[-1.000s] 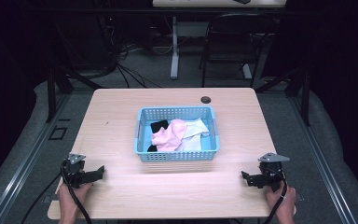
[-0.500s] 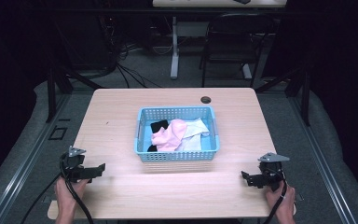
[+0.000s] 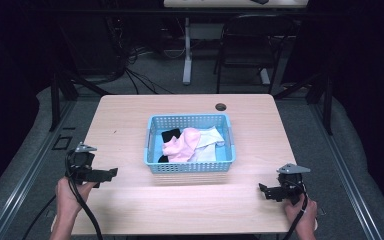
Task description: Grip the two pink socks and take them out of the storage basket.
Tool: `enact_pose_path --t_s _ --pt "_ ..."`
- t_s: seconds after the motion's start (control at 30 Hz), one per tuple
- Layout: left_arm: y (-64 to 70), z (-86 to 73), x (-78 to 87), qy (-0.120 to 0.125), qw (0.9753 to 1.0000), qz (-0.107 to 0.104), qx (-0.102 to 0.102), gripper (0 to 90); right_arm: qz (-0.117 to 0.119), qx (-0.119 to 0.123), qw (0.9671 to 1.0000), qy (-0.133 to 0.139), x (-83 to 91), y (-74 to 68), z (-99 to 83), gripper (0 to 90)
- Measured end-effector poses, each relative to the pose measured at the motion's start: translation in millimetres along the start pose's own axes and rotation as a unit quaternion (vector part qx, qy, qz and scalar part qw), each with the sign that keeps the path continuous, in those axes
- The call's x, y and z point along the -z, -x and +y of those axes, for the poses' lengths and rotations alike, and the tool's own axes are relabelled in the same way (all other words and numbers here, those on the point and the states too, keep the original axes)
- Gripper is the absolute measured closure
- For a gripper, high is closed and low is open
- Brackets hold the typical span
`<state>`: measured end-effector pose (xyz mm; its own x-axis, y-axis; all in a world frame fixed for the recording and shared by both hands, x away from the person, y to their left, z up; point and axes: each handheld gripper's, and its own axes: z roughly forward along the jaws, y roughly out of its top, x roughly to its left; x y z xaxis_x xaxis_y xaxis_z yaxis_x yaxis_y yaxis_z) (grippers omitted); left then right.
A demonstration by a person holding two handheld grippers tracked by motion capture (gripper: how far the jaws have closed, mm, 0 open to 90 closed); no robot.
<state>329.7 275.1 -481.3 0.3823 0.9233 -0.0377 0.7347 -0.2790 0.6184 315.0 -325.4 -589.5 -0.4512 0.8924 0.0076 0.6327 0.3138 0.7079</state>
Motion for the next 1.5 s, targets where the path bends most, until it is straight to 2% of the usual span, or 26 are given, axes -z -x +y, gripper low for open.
enact_pose_path --t_s 0.1,0.2,0.23,0.27,0.4,0.7,0.9,0.93,1.07,1.1,1.2,1.27,1.3,1.33,1.43,1.5 --pt "4.9 6.1 1.1 -0.005 0.9999 -0.004 -0.01 0.4 0.0 0.0 1.0 0.0 0.0 0.1 0.0 0.0" --pt "13.3 17.0 5.3 -0.011 0.9995 -0.02 -0.023 0.1 0.0 0.0 1.0 0.0 0.0 0.1 0.0 0.0" --pt "13.3 17.0 5.3 -0.011 0.9995 -0.02 -0.023 0.1 0.0 0.0 1.0 0.0 0.0 0.1 0.0 0.0" --pt "16.9 22.7 7.7 -0.009 0.9992 -0.021 -0.032 0.1 0.001 0.001 1.0 0.0 0.0 0.2 0.1 0.0" --pt "21.9 31.5 9.3 -0.008 0.9989 -0.025 -0.038 0.1 0.0 0.003 1.0 -0.001 0.1 0.5 0.2 0.0" --pt "38.0 63.4 8.2 -0.013 0.997 -0.039 -0.066 0.0 0.002 0.003 1.0 -0.003 0.3 0.7 0.3 0.0" --pt "47.5 86.0 5.3 -0.022 0.9946 -0.051 -0.088 0.0 0.002 0.004 1.0 -0.003 0.3 0.7 0.4 0.0" --pt "51.4 93.7 4.3 -0.024 0.9938 -0.055 -0.094 0.0 0.003 0.004 1.0 -0.003 0.3 0.8 0.4 0.0" --pt "57.2 105.0 1.4 -0.027 0.9926 -0.059 -0.103 0.0 0.002 0.004 1.0 -0.003 0.2 0.8 0.4 0.0" --pt "61.0 112.1 -1.9 -0.029 0.9915 -0.065 -0.109 0.0 0.0 0.004 1.0 -0.003 0.5 0.6 0.4 0.0" --pt "65.8 119.2 -6.5 -0.034 0.9903 -0.074 -0.112 0.0 0.001 0.004 1.0 -0.002 0.2 0.6 0.3 0.0" --pt "72.3 127.9 -12.4 -0.04 0.9885 -0.076 -0.124 0.0 0.002 0.004 1.0 -0.002 0.2 0.7 0.3 0.0" --pt "72.3 127.9 -12.4 -0.04 0.9885 -0.076 -0.124 0.0 0.002 0.004 1.0 -0.002 0.2 0.7 0.3 0.0" --pt "76.5 134.3 -16.7 -0.04 0.9875 -0.084 -0.127 0.0 0.002 0.004 1.0 -0.002 0.2 0.8 0.3 0.0" --pt "81.1 140.5 -21.0 -0.041 0.9868 -0.085 -0.132 0.0 0.001 0.004 1.0 -0.002 0.3 0.7 0.3 0.0" --pt "84.0 146.4 -25.4 -0.04 0.9858 -0.094 -0.134 0.0 0.002 0.004 1.0 -0.003 0.3 0.7 0.4 0.0"
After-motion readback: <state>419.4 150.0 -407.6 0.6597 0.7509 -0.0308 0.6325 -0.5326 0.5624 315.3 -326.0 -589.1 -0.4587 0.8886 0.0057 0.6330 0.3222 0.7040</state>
